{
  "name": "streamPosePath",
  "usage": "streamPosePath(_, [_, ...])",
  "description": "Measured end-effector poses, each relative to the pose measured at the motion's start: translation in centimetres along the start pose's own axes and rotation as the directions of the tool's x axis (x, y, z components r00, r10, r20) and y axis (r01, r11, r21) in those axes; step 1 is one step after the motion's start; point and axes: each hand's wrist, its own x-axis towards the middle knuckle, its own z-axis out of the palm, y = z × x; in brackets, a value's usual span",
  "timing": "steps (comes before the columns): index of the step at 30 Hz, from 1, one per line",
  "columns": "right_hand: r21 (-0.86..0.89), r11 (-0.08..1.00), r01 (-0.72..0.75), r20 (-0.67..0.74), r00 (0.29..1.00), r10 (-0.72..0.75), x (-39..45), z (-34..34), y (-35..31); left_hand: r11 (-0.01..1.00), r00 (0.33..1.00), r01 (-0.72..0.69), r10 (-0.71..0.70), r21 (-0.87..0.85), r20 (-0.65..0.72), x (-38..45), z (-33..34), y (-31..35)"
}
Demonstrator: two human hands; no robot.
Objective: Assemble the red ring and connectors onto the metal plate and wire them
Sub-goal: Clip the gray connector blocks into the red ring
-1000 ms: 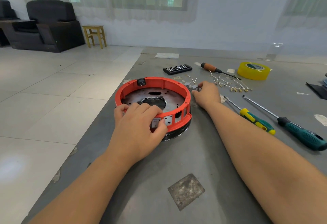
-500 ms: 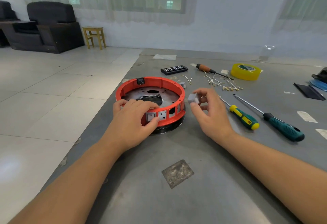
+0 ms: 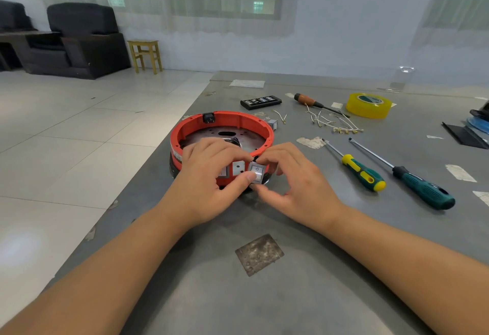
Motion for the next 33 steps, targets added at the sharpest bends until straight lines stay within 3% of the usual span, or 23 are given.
streamPosePath(11, [0.146,0.989,0.019,0.025,0.999,-0.023,0.0,0.0,-0.1,0.982,0.998,-0.011,0.0,-0.189,-0.056,-0.1,0.0,-0.6])
streamPosePath(23, [0.239,0.963,-0.123,0.024,0.992,0.121,0.2,0.1,-0.5,0.986,0.996,-0.069,0.06,-0.152,-0.066,0.2,-0.2,-1.2])
streamPosePath(29, [0.305,0.915,-0.264,0.064,0.964,0.257,0.2,0.6,-0.9,0.99,0.993,0.115,-0.115,-0.08,0.003,-0.1,-0.7,-2.1])
streamPosePath(33, [0.334,0.878,-0.342,0.09,0.939,0.331,0.4,0.9,-1.1,0.987,0.987,0.163,-0.163,-0.014,0.004,0.1,-0.6,-2.3])
